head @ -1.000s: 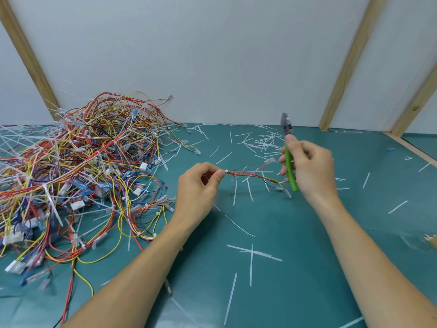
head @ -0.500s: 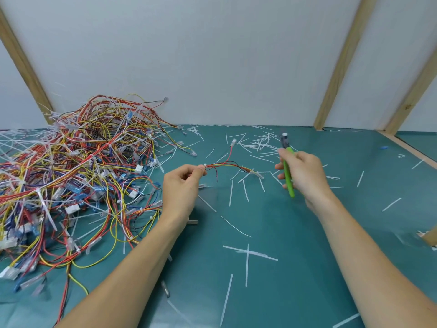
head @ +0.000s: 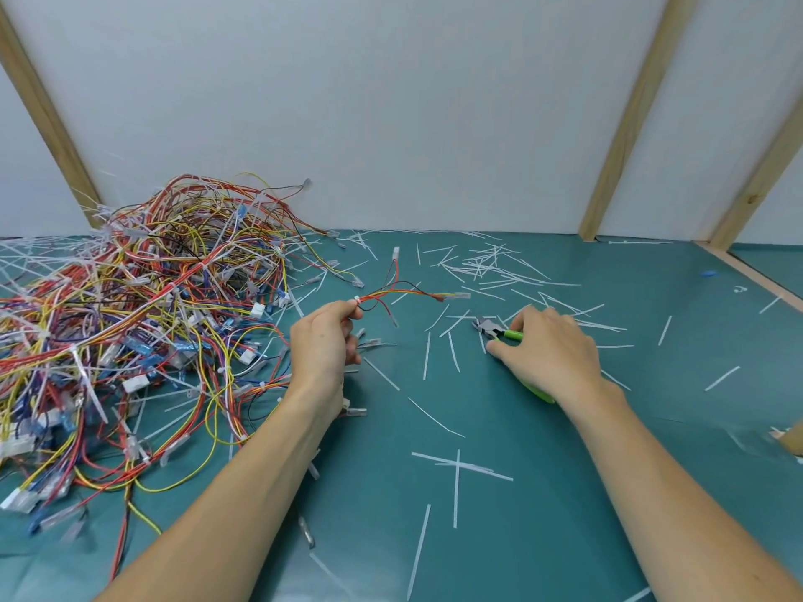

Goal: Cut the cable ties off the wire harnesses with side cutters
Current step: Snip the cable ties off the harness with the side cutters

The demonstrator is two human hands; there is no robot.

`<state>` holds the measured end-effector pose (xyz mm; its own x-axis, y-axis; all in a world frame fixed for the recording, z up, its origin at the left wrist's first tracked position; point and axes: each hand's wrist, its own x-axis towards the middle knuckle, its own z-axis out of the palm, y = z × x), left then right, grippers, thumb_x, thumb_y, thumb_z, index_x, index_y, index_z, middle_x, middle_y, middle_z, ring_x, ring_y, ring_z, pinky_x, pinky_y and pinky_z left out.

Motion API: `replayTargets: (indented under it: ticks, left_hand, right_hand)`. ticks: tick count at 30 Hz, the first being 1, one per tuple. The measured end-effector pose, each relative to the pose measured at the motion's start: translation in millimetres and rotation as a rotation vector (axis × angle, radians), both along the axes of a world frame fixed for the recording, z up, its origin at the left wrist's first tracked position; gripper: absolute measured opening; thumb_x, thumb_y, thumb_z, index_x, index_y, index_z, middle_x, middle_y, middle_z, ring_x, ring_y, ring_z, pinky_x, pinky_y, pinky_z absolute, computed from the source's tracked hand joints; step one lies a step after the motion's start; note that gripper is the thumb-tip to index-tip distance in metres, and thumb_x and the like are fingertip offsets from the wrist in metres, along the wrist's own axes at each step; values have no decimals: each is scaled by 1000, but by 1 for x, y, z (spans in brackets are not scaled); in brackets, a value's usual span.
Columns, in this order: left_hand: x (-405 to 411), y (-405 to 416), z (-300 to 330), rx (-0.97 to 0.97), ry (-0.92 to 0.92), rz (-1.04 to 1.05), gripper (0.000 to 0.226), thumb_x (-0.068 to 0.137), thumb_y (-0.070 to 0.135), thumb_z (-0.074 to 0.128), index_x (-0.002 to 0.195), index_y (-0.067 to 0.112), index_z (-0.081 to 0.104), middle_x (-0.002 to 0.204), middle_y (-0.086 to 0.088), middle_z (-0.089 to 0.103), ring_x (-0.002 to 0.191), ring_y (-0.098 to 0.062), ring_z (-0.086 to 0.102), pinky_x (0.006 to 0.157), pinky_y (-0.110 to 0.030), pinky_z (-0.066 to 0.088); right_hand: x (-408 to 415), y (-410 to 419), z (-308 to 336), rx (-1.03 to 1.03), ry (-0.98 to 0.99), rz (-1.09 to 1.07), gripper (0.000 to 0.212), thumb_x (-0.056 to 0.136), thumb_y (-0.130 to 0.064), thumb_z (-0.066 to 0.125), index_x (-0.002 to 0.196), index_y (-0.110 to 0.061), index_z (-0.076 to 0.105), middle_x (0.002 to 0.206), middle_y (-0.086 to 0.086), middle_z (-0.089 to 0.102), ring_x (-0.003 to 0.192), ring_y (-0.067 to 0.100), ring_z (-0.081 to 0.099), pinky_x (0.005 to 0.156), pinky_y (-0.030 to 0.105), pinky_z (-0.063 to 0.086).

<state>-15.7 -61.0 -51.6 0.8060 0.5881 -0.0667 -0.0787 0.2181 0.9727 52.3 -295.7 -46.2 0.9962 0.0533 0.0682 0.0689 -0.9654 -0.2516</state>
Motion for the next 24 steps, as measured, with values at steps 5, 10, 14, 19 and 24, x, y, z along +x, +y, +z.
replayTargets:
  ticks: [5, 10, 14, 19, 24]
  left_hand:
    - [-3, -3, 4, -39, -52, -88, 27, 92, 17, 56, 65, 13, 59, 49, 4, 27, 41, -15, 30, 45, -26, 33]
    - [-6, -6, 6, -21, -119, -214, 24, 80, 27, 59, 57, 20, 62, 54, 2, 27, 43, -15, 32, 44, -25, 35]
    - [-7, -7, 8, 16, -161, -253, 17, 65, 34, 65, 54, 21, 62, 53, 2, 28, 45, -16, 34, 46, -25, 36]
    - [-10, -12, 6, 287, -232, -154, 18, 83, 20, 66, 67, 22, 72, 62, 5, 61, 56, -10, 45, 57, -19, 42]
    - [-13, -20, 4, 542, -248, -122, 9, 94, 14, 70, 87, 15, 76, 69, 8, 66, 63, 0, 49, 60, -12, 36]
  right_hand:
    - [-7, 11, 7, 324, -249, 118, 28, 91, -44, 70, 112, -27, 65, 108, -10, 64, 110, 20, 55, 90, 38, 45]
    - [-21, 30, 15, 523, -449, 348, 34, 89, -31, 73, 120, -35, 63, 86, -14, 57, 78, 1, 46, 66, 22, 42]
    - [-22, 30, 14, 502, -469, 376, 3, 92, -30, 74, 94, -32, 75, 74, -12, 57, 73, 9, 52, 68, 35, 49]
    - [-21, 26, 15, 583, -528, 281, 4, 90, -26, 75, 90, -30, 75, 77, -13, 66, 67, 8, 59, 69, 38, 54]
    - [-25, 30, 18, 728, -536, 288, 13, 91, -34, 72, 83, -26, 65, 70, -18, 67, 55, 8, 62, 63, 34, 52]
